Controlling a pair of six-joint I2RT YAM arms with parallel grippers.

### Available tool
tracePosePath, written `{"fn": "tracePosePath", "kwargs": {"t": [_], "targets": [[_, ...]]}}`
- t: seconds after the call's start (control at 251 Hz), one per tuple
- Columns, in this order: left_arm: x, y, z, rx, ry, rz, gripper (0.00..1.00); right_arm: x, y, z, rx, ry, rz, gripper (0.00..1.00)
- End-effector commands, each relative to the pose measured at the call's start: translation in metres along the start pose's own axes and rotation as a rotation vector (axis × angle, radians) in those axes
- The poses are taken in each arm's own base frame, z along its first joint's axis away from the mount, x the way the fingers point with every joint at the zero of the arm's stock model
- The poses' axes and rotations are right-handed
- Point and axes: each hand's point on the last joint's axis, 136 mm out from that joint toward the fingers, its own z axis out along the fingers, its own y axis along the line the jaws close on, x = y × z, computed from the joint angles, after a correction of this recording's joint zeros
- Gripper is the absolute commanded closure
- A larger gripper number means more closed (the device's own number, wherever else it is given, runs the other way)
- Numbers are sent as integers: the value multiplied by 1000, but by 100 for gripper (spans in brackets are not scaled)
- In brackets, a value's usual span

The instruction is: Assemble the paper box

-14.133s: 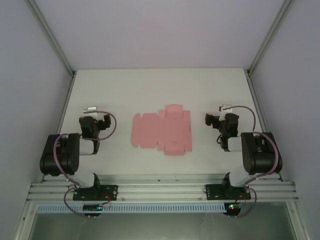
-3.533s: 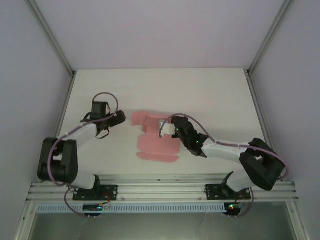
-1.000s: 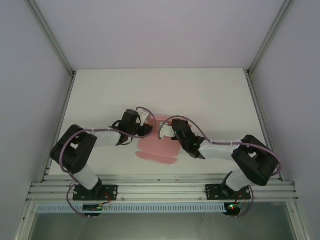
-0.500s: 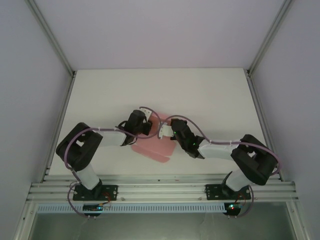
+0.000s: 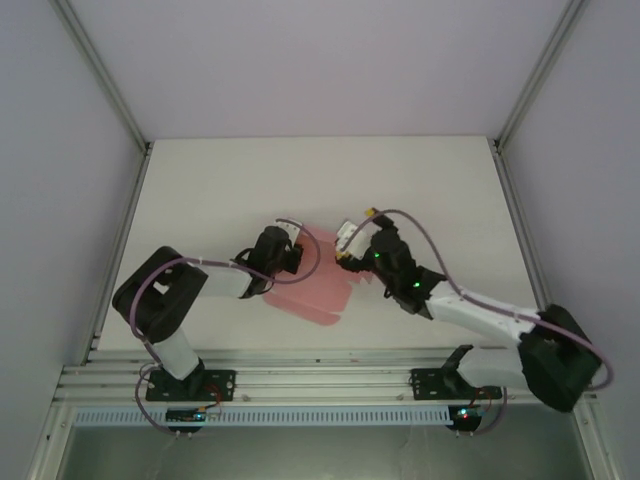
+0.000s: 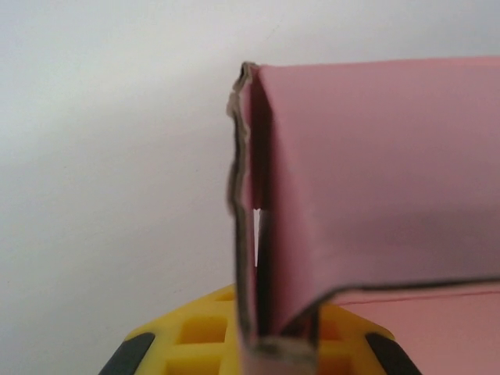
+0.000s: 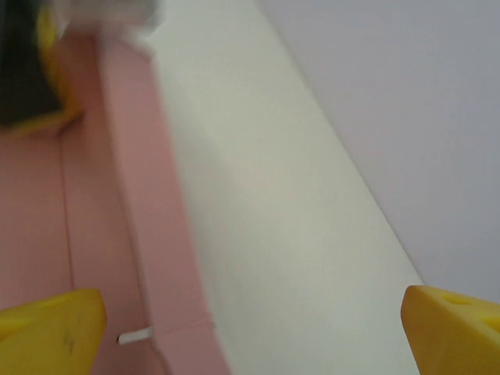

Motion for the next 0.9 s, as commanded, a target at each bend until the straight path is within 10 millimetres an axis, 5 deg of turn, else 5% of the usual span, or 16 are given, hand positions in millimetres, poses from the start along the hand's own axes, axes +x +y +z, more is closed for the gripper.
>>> {"fn": "tracePosePath", "kwargs": {"t": [0.0,0.255,0.539,0.898], "targets": [[0,1,-3,-16,-5,-33,100,3,-21,-9,-8,36,327,1],[9,-4,0,11,20,-32,100,51,-31,4,31,243,420,2],[16,-8,2,39,32,-33,100,62,-18,10,-110,305,509,6],[1,-16,-2,165,47,-119,100,34,19,-22,-477,162,528,9]]}}
